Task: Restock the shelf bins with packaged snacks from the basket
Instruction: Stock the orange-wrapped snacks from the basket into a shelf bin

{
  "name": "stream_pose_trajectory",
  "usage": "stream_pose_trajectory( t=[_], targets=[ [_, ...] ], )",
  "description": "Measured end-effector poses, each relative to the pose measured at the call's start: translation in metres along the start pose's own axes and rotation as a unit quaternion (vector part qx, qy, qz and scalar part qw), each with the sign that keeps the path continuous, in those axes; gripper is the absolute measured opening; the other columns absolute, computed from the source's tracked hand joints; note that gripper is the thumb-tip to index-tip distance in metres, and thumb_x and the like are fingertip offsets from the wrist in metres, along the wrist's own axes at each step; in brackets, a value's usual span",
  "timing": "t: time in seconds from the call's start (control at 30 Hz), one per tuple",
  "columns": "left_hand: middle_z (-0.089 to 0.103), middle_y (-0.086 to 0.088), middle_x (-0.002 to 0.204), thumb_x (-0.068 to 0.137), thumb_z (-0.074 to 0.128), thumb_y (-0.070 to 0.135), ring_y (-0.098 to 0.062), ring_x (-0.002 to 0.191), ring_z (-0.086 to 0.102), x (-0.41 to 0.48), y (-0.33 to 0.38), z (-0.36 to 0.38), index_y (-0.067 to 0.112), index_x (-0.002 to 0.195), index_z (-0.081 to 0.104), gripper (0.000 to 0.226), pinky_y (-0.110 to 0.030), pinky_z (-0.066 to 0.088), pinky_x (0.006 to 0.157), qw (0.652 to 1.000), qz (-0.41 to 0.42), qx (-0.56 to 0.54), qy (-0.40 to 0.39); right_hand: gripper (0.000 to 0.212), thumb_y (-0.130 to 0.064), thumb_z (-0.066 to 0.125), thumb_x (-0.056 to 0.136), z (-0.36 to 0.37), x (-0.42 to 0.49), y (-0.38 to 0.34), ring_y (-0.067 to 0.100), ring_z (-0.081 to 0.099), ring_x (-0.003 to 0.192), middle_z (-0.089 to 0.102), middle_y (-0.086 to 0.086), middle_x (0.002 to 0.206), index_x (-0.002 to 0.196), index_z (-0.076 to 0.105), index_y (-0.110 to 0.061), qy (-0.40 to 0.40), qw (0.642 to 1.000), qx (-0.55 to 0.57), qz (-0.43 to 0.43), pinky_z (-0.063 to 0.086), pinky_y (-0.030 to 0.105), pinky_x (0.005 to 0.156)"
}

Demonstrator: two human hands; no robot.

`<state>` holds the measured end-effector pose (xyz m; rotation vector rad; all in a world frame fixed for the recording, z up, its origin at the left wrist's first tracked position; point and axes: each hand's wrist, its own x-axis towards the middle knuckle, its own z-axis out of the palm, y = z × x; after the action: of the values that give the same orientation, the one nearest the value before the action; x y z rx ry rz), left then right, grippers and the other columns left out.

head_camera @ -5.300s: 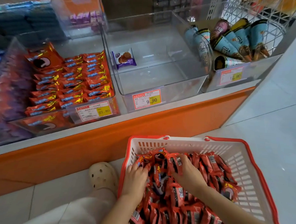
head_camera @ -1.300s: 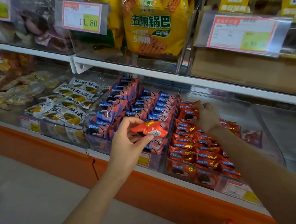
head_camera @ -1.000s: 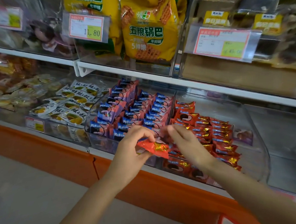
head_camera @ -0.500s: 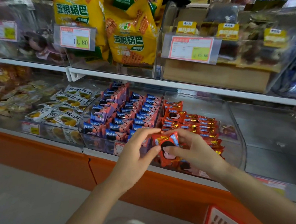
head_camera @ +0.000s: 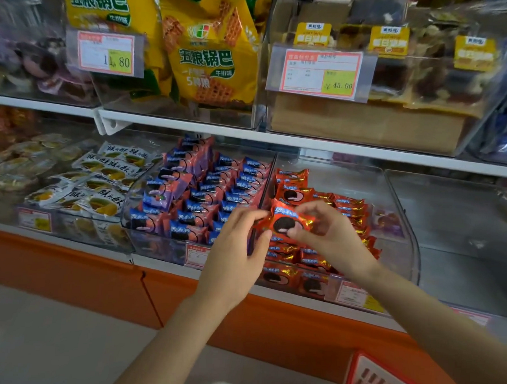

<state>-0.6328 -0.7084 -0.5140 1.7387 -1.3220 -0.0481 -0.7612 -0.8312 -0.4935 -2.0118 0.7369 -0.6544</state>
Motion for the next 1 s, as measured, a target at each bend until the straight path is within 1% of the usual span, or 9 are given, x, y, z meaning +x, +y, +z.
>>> stream_pose_trajectory(
  t=[0.1,0.2,0.3,0.37,0.47,0.6,0.77,0.9,1.0],
  targets=[
    [0.051,0.004,0.133,0.094,0.053,0.023,-0.011,0.129,0.040,0.003,-0.023,0.006,0.016,0.129,0.056,0.035,-0.023,0.022,0.113,0.980,0.085,0.172,-0.046,0.027,-0.018,0.071,0.083,-0.006,0.036,0.026,0.001,0.058,0.080,0.059,-0.007,0.106,0.108,0.059,-0.020,0.068,0.996,-0.058,0.015,0.047,0.009,0.060],
    [0.064,-0.003,0.119,0.089,0.050,0.025,-0.025,0.131,0.045,0.002,-0.042,0.018,0.014,0.106,0.069,0.027,-0.046,0.025,0.113,0.926,0.191,0.308,-0.110,0.034,-0.017,0.071,0.083,-0.012,0.070,0.051,0.014,0.060,0.090,0.062,0.004,0.112,0.114,0.060,-0.010,0.110,0.985,-0.125,0.051,0.045,0.017,0.072],
    [0.065,-0.003,0.118,0.092,0.040,0.029,-0.027,0.139,0.032,-0.002,-0.057,0.025,0.015,0.100,0.070,0.033,-0.043,0.017,0.118,0.900,0.223,0.348,-0.140,0.044,-0.015,0.073,0.082,-0.009,0.093,0.068,0.026,0.056,0.113,0.059,0.012,0.121,0.120,0.054,-0.003,0.128,0.975,-0.155,0.090,0.042,0.026,0.085],
    [0.064,-0.004,0.119,0.090,0.045,0.028,-0.026,0.141,0.026,-0.003,-0.064,0.027,0.015,0.101,0.069,0.029,-0.041,0.012,0.118,0.900,0.234,0.346,-0.127,0.050,-0.013,0.073,0.081,-0.003,0.104,0.072,0.027,0.056,0.109,0.059,0.015,0.116,0.121,0.048,0.002,0.134,0.975,-0.144,0.108,0.044,0.030,0.086],
    [0.063,-0.005,0.119,0.089,0.049,0.027,-0.027,0.141,0.024,-0.002,-0.069,0.030,0.014,0.102,0.068,0.026,-0.041,0.010,0.118,0.900,0.249,0.341,-0.109,0.053,-0.011,0.072,0.082,0.006,0.119,0.078,0.021,0.053,0.098,0.054,0.013,0.109,0.124,0.042,0.002,0.148,0.972,-0.117,0.139,0.042,0.024,0.077],
    [0.064,-0.004,0.117,0.091,0.045,0.028,-0.028,0.140,0.025,-0.001,-0.075,0.032,0.015,0.104,0.066,0.028,-0.047,0.018,0.117,0.896,0.259,0.344,-0.105,0.039,-0.015,0.072,0.083,0.014,0.134,0.083,0.020,0.057,0.095,0.059,0.011,0.110,0.115,0.054,-0.002,0.130,0.967,-0.175,0.129,0.047,0.020,0.069],
    [0.065,-0.003,0.113,0.086,0.052,0.028,-0.027,0.139,0.024,0.000,-0.078,0.034,0.017,0.100,0.066,0.022,-0.052,0.023,0.112,0.896,0.268,0.341,-0.097,0.060,-0.011,0.071,0.083,0.015,0.139,0.077,0.027,0.059,0.110,0.056,0.014,0.130,0.138,0.046,-0.010,0.070,0.959,-0.270,0.060,0.048,0.034,0.093],
    [0.066,-0.003,0.113,0.086,0.052,0.028,-0.027,0.139,0.024,-0.001,-0.079,0.034,0.017,0.099,0.066,0.022,-0.052,0.024,0.112,0.894,0.269,0.346,-0.092,0.052,-0.011,0.075,0.079,0.014,0.143,0.078,0.024,0.056,0.111,0.057,0.012,0.126,0.125,0.052,-0.002,0.129,0.966,-0.180,0.133,0.043,0.026,0.082],
    [0.065,-0.002,0.113,0.088,0.049,0.029,-0.027,0.140,0.022,-0.001,-0.079,0.034,0.018,0.100,0.065,0.023,-0.051,0.024,0.113,0.891,0.269,0.354,-0.094,0.048,-0.013,0.075,0.079,0.016,0.140,0.081,0.016,0.056,0.104,0.060,0.009,0.117,0.119,0.054,-0.002,0.138,0.972,-0.142,0.127,0.041,0.023,0.078]
  ],
)
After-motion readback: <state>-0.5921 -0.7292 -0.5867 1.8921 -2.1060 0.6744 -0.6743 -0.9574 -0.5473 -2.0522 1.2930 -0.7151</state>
